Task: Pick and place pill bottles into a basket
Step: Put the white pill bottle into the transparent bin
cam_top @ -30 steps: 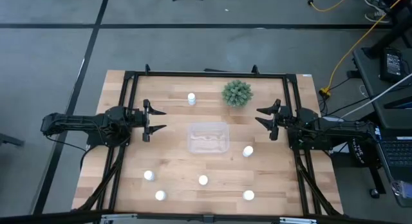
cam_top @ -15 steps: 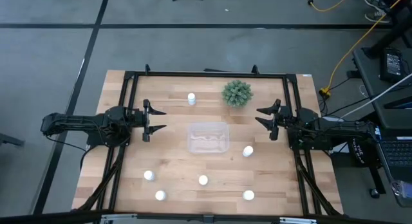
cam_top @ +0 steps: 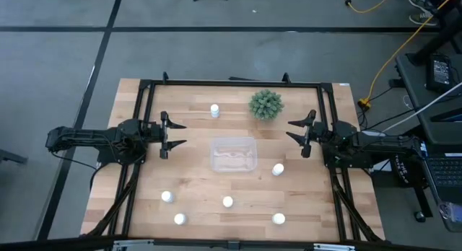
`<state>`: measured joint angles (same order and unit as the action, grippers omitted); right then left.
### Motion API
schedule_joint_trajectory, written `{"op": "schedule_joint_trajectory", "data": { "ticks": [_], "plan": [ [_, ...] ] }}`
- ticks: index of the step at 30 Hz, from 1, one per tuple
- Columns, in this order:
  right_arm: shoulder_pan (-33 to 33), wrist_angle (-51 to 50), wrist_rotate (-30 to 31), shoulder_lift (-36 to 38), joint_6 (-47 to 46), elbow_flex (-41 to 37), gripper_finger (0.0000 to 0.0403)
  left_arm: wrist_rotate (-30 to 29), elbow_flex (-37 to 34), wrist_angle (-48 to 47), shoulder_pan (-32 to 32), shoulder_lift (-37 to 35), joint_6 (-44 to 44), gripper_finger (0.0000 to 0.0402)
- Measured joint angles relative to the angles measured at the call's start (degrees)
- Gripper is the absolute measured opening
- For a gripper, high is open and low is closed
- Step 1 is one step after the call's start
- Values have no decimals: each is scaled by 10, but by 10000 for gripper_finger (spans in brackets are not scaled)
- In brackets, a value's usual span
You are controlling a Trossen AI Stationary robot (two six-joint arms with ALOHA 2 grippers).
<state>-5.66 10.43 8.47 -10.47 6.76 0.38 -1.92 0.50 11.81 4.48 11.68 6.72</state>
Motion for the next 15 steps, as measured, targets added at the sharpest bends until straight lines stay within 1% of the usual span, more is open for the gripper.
{"op": "schedule_joint_trajectory", "data": {
  "ticks": [7, 10, 12, 15],
  "plan": [
    [0, 16, 0, 0, 8, 0, 210, 0, 0, 0, 0, 0, 0, 246],
    [0, 23, 0, 0, -24, 0, 210, 0, 0, 0, 0, 0, 0, 247],
    [0, 16, -1, 0, -69, 0, 210, 0, 0, 0, 0, 0, 0, 247],
    [0, 7, -6, 0, -186, 0, 210, 0, 0, 2, 0, 0, 0, 244]
  ]
}}
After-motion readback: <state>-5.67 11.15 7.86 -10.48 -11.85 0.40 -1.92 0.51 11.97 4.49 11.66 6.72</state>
